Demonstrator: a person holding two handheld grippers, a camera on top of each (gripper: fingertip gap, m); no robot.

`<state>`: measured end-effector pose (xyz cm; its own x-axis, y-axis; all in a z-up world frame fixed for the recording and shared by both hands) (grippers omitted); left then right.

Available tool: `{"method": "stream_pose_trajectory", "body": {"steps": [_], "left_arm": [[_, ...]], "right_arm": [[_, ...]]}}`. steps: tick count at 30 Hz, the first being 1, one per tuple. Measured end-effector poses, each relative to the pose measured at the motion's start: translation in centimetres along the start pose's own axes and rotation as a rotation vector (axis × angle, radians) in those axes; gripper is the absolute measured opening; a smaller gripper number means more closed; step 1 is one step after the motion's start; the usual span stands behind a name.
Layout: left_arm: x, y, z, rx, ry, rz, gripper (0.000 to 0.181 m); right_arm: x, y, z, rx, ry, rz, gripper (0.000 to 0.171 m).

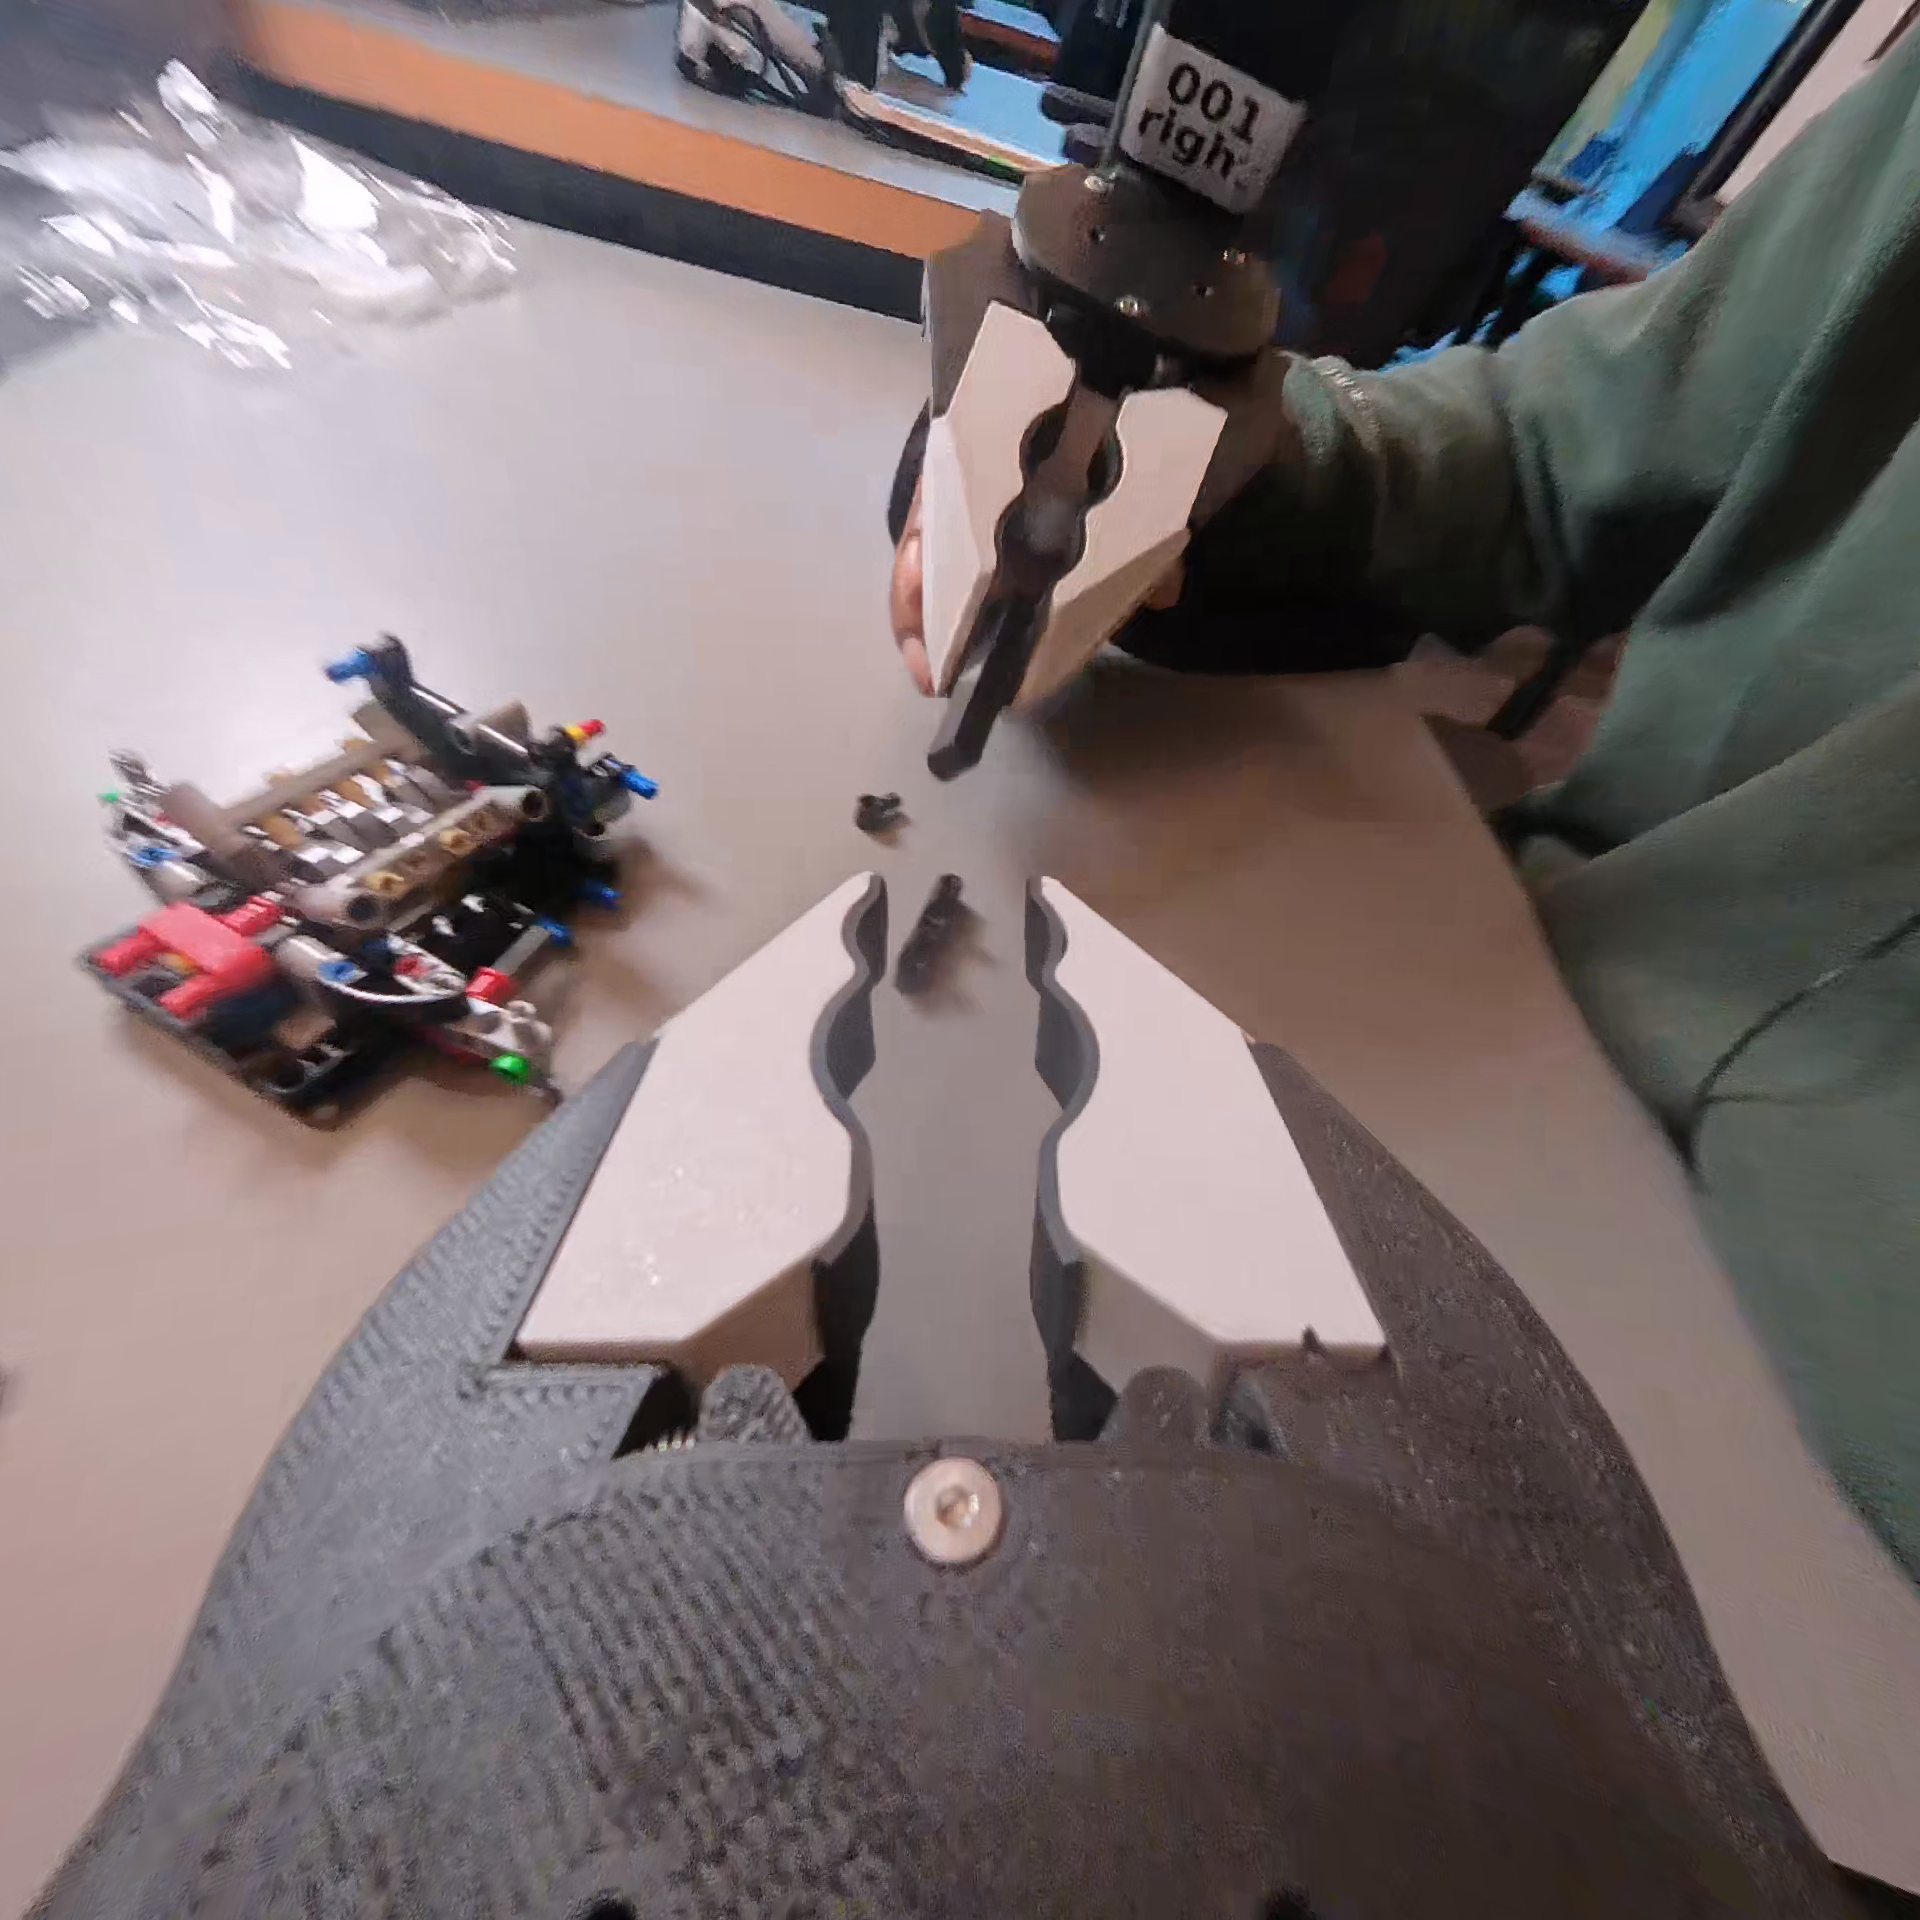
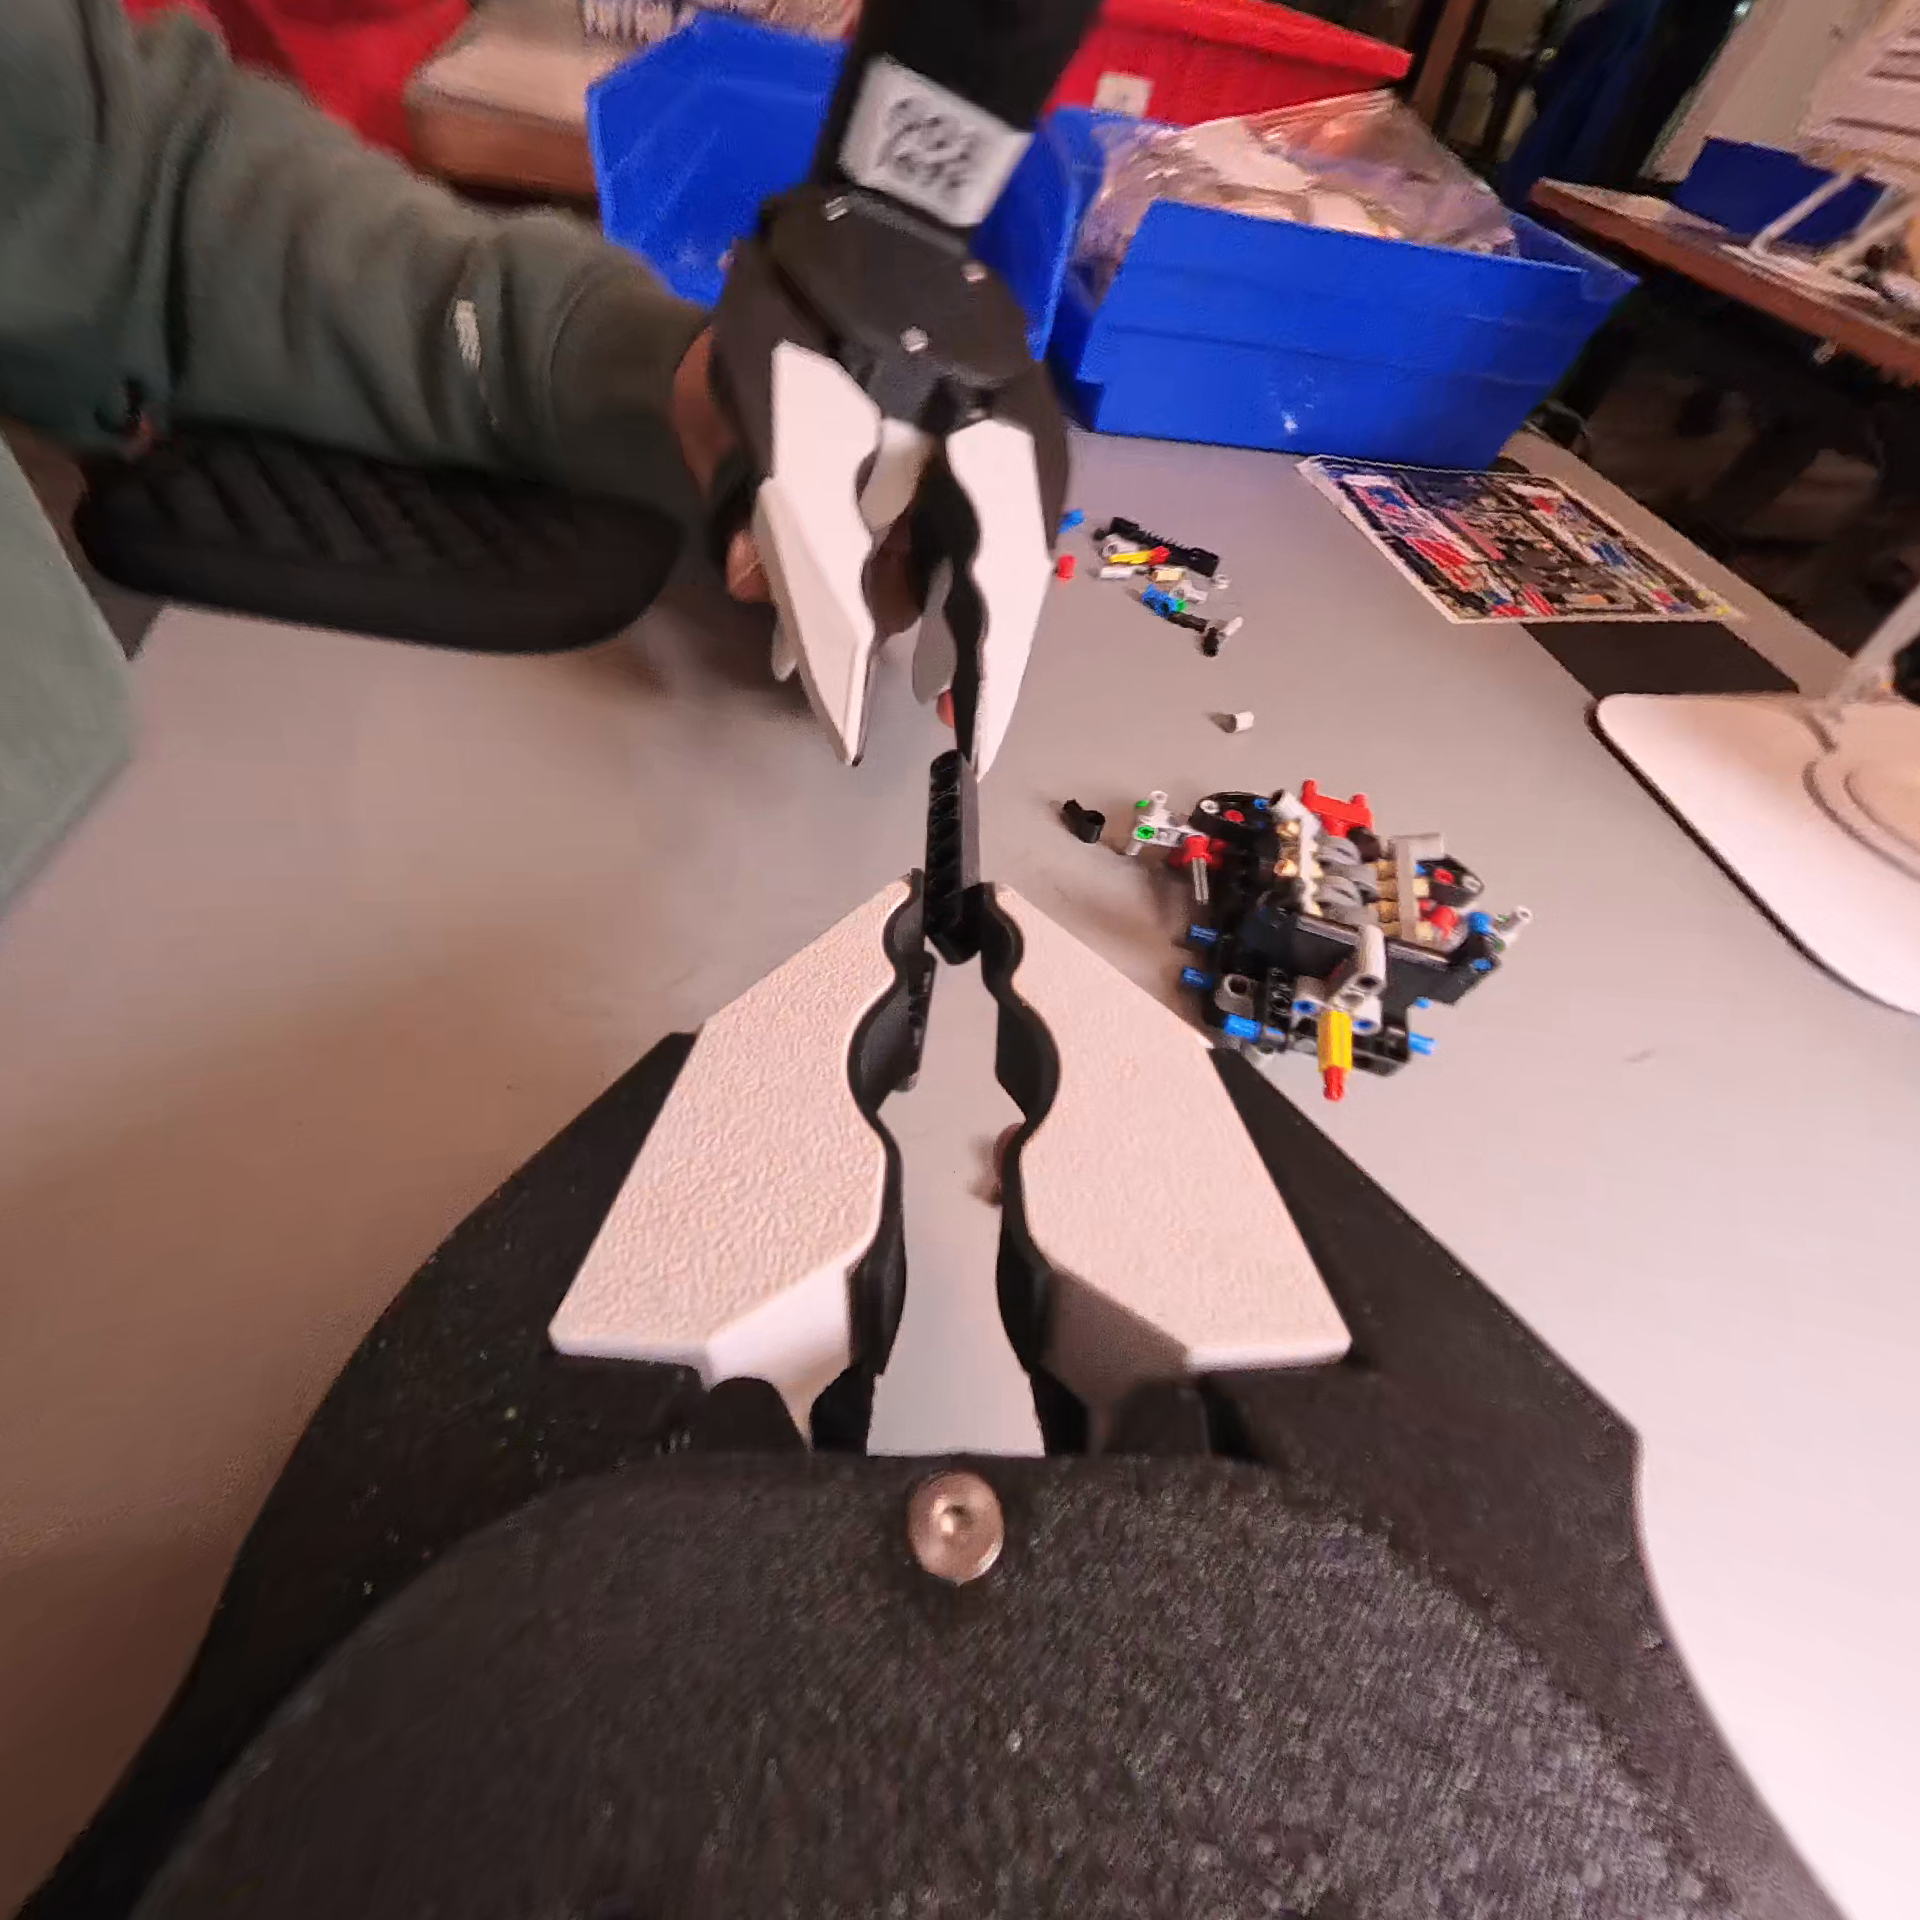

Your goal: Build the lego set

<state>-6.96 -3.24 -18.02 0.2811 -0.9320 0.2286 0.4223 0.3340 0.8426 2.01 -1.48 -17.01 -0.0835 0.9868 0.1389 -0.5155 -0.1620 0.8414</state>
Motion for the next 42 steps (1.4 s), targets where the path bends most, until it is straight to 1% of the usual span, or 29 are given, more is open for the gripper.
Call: {"method": "stream_pose_trajectory", "body": {"steps": [4,6,8,12,16,21,25,29,32,35,36,42], "left_arm": [[-0.8,0.2,0.3,-0.001,0.159,-0.098,0.025],[-1.2,0.4,0.4,0.001,0.206,-0.110,0.025],[-1.5,0.6,0.5,0.014,0.220,-0.106,0.026],[-1.4,0.4,-0.3,-0.018,0.190,-0.117,0.026],[-1.1,-0.1,-1.6,-0.094,0.175,-0.162,0.018],[-1.1,-0.4,-2.7,-0.169,0.156,-0.204,0.017],[-0.9,-0.1,-2.9,-0.156,0.107,-0.214,0.008],[-0.9,-0.2,-2.9,-0.168,0.060,-0.208,0.007],[-0.8,-0.7,-3.1,-0.220,0.009,-0.210,0.006],[-0.9,-1.2,-3.1,-0.267,-0.024,-0.205,0.006],[-1.0,-1.2,-3.1,-0.268,-0.036,-0.203,0.006],[-1.6,-1.6,-3.1,-0.296,-0.069,-0.172,0.006]], "right_arm": [[2.0,0.8,1.6,0.103,0.017,-0.182,0.008],[2.2,0.5,1.8,0.096,0.051,-0.225,0.008],[2.2,-0.1,1.4,0.067,0.060,-0.225,0.008],[0.8,-0.5,0.4,0.010,0.100,-0.154,0.008],[0.5,-1.7,-0.6,-0.083,0.084,-0.130,0.008],[0.2,-2.0,-1.2,-0.113,0.097,-0.131,0.008],[0.1,-2.1,-1.4,-0.123,0.101,-0.136,0.008],[0.0,-2.6,-1.6,-0.165,0.099,-0.128,0.007],[-0.5,-3.3,-2.0,-0.235,0.095,-0.085,0.007],[-0.8,-3.4,-2.1,-0.255,0.083,-0.048,0.015],[-0.6,-3.4,-2.1,-0.259,0.070,-0.041,0.015],[-0.7,-3.6,-2.3,-0.286,0.038,-0.006,0.007]]}}
Point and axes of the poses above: each gripper's, where its closed fingertips meet, z back along the fingers, y out of its top, x = y × z across the jaws, the point moved 3 cm from there along z, back along the fingers, and after that the axes turned 12 degrees about -x, right-handed, at the moved point
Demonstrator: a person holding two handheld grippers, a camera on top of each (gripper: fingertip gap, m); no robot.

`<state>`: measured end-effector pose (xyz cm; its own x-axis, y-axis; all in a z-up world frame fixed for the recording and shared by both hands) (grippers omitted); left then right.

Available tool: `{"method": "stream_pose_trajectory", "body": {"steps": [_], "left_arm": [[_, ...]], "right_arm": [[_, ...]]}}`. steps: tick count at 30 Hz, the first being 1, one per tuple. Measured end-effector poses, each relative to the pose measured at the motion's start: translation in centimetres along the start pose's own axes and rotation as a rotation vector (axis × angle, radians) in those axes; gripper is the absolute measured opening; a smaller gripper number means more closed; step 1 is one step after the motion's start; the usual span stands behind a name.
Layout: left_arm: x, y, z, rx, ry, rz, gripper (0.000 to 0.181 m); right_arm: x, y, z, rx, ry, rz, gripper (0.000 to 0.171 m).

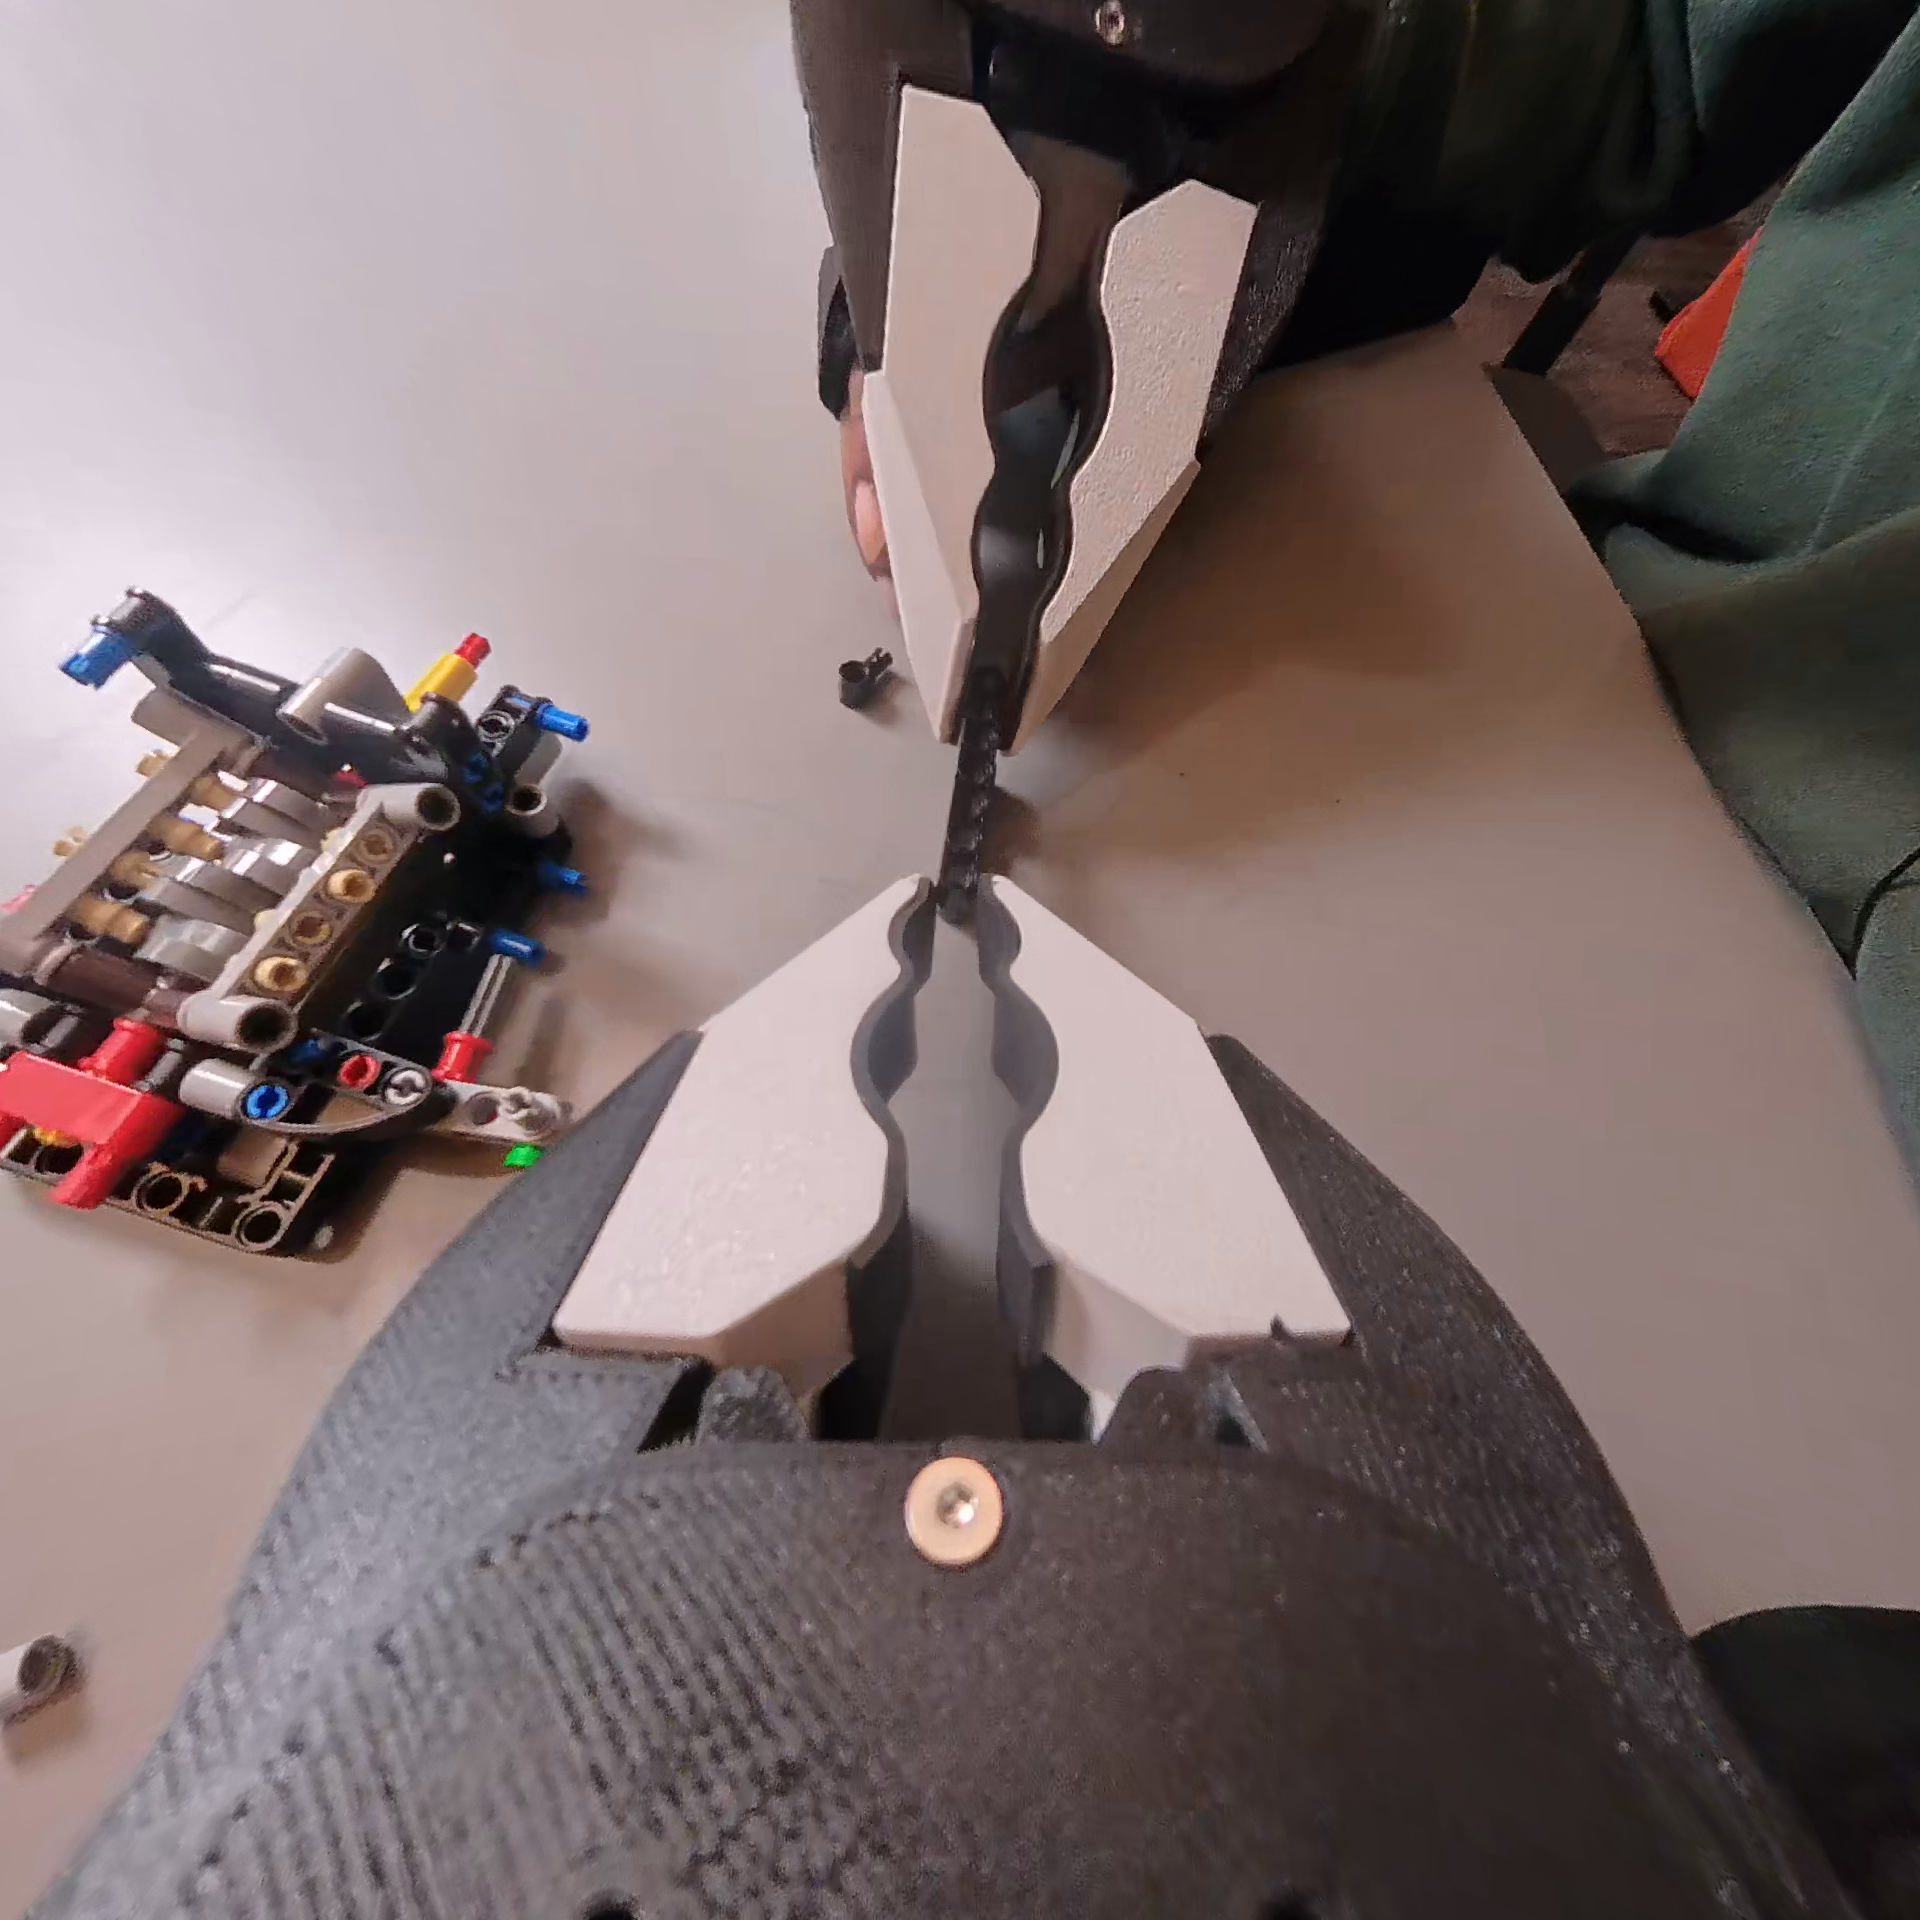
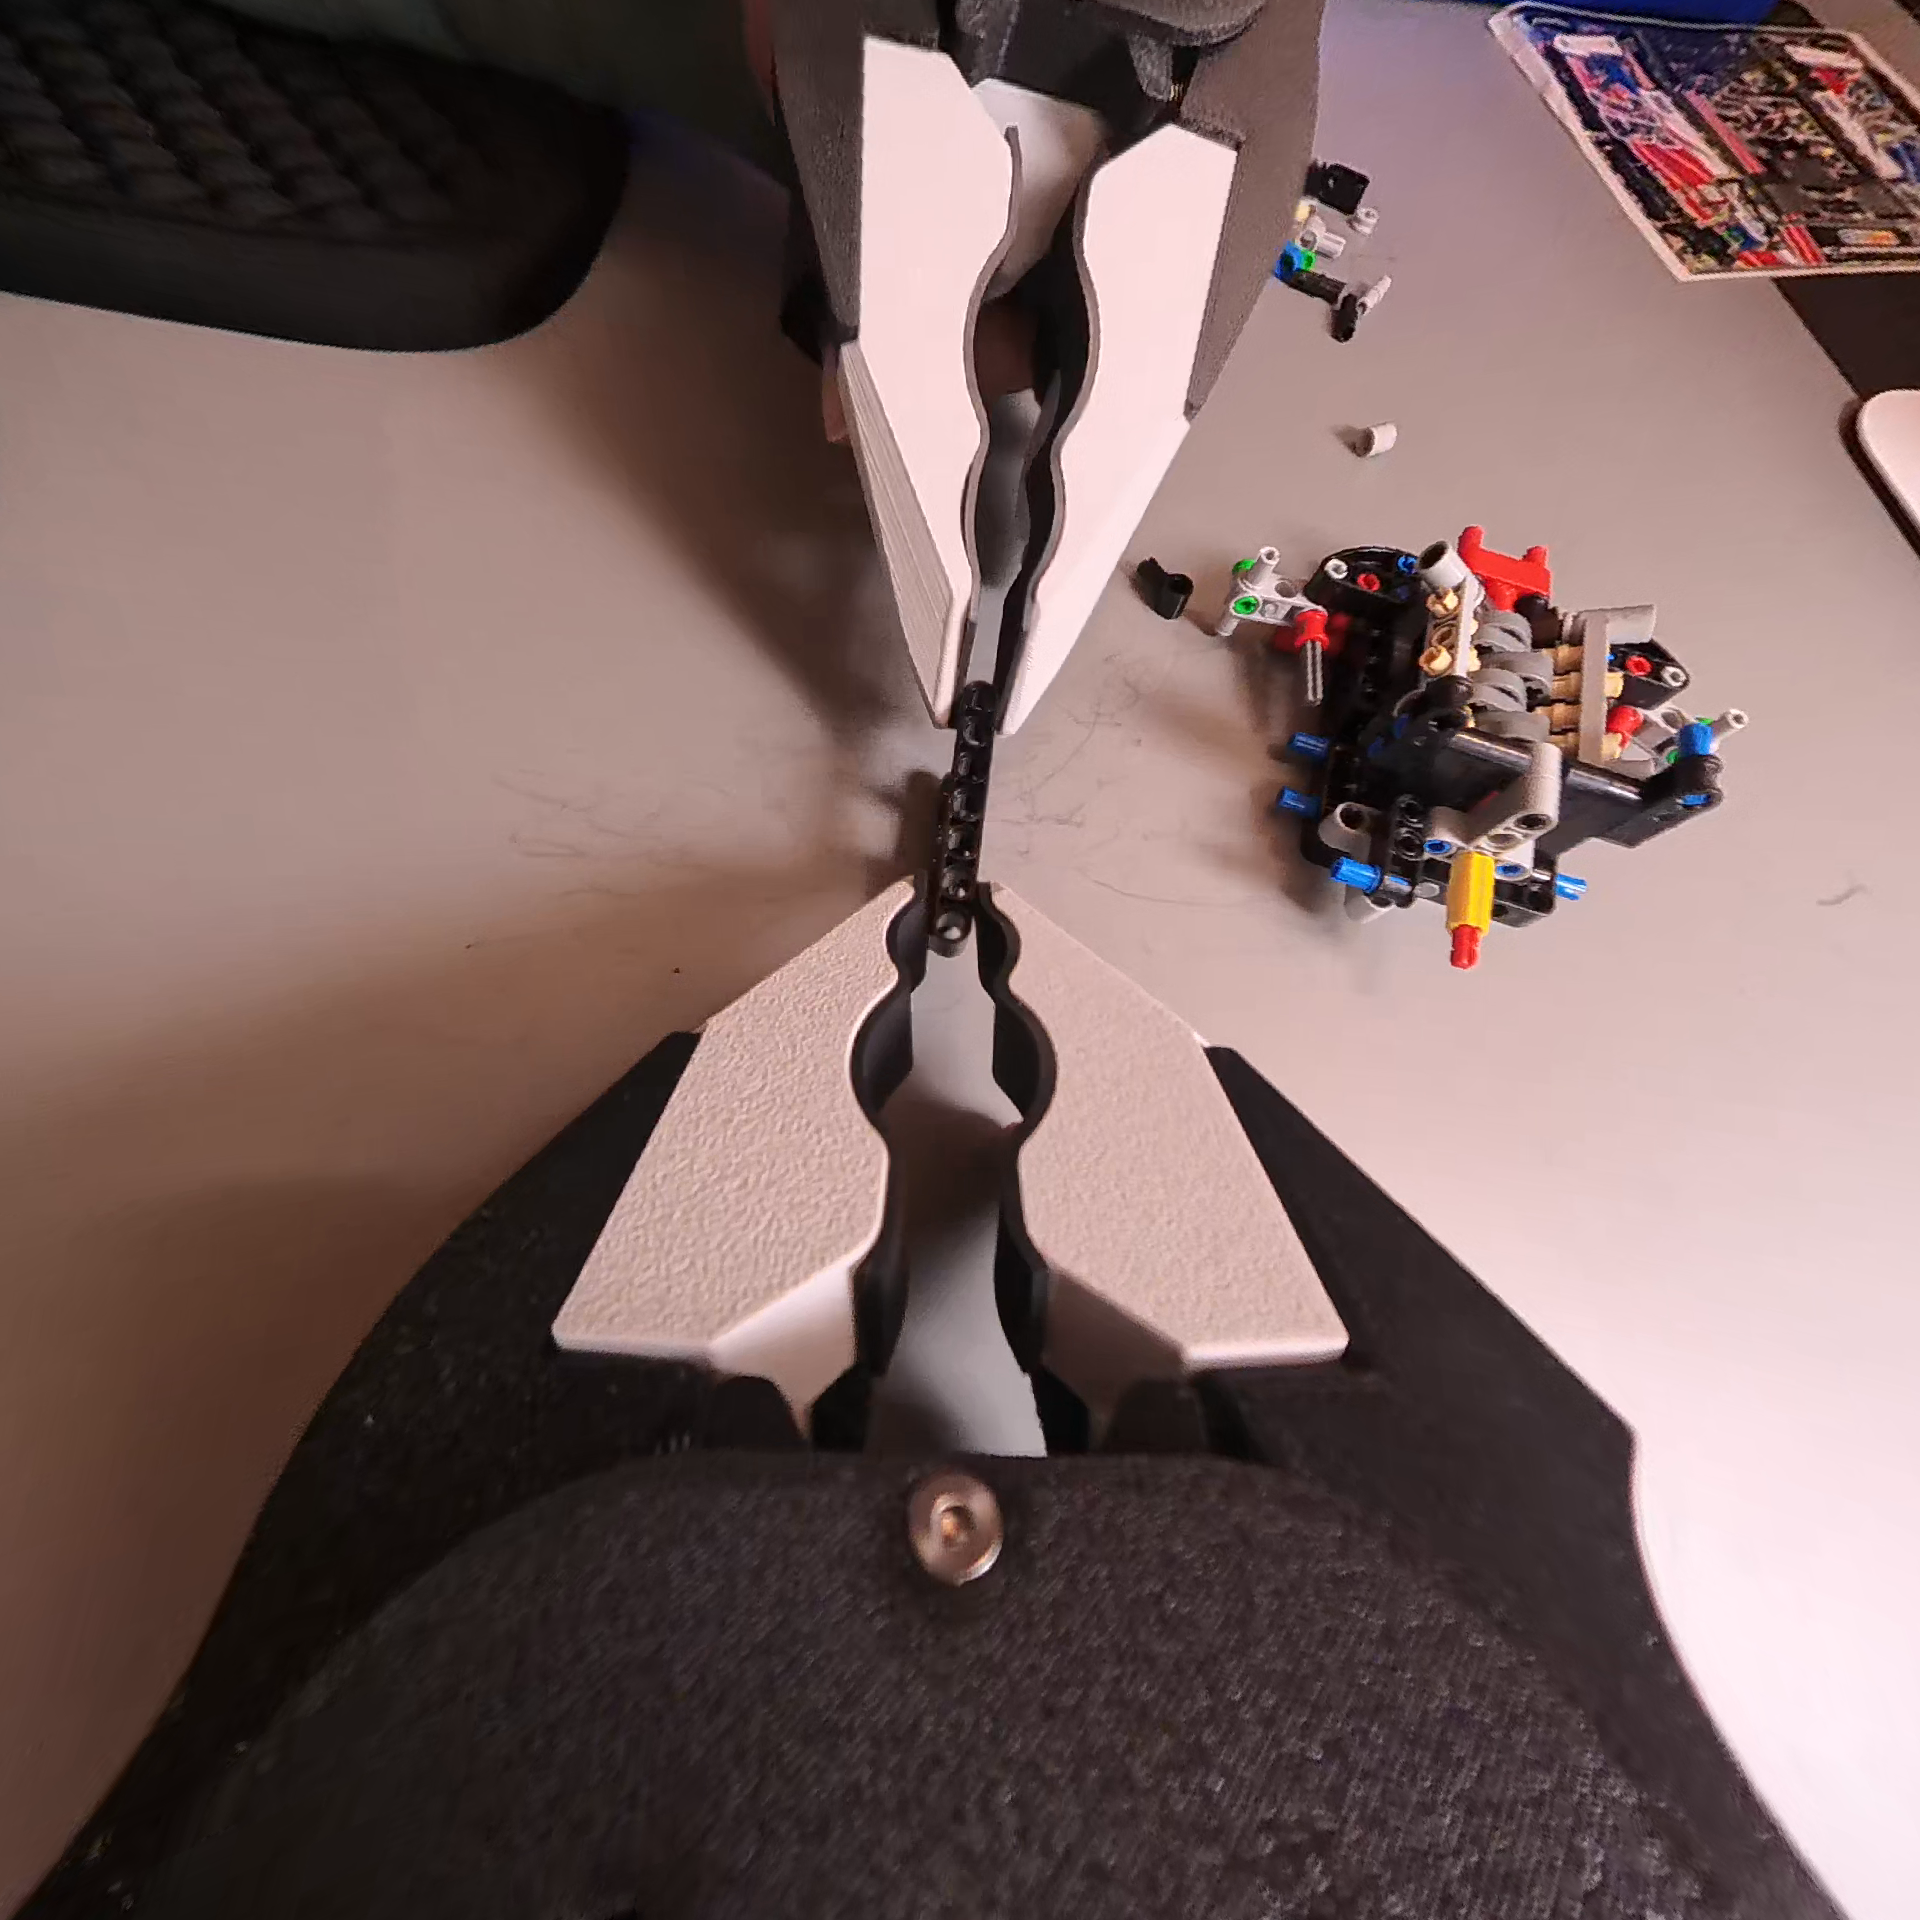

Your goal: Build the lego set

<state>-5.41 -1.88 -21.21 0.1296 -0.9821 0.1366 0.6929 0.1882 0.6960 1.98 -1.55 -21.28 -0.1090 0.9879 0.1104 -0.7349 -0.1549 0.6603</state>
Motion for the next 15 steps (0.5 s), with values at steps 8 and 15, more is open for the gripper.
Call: {"method": "stream_pose_trajectory", "body": {"steps": [8,15], "left_arm": [[-0.1,-0.2,-0.3,-0.032,-0.008,-0.002,0.011],[0.2,-0.3,-1.1,-0.085,0.033,-0.060,0.018]], "right_arm": [[-0.2,0.0,-0.1,-0.063,-0.021,-0.016,0.006],[-0.3,0.0,0.0,-0.074,-0.015,-0.014,0.006]]}}
Point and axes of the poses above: each gripper's, where its closed fingertips meet, z back along the fingers, y out of its top, x = y × z across the jaws, the point moved 3 cm from there along z, back along the fingers, and after that the axes turned 12 degrees about -x, right-handed, at the moved point
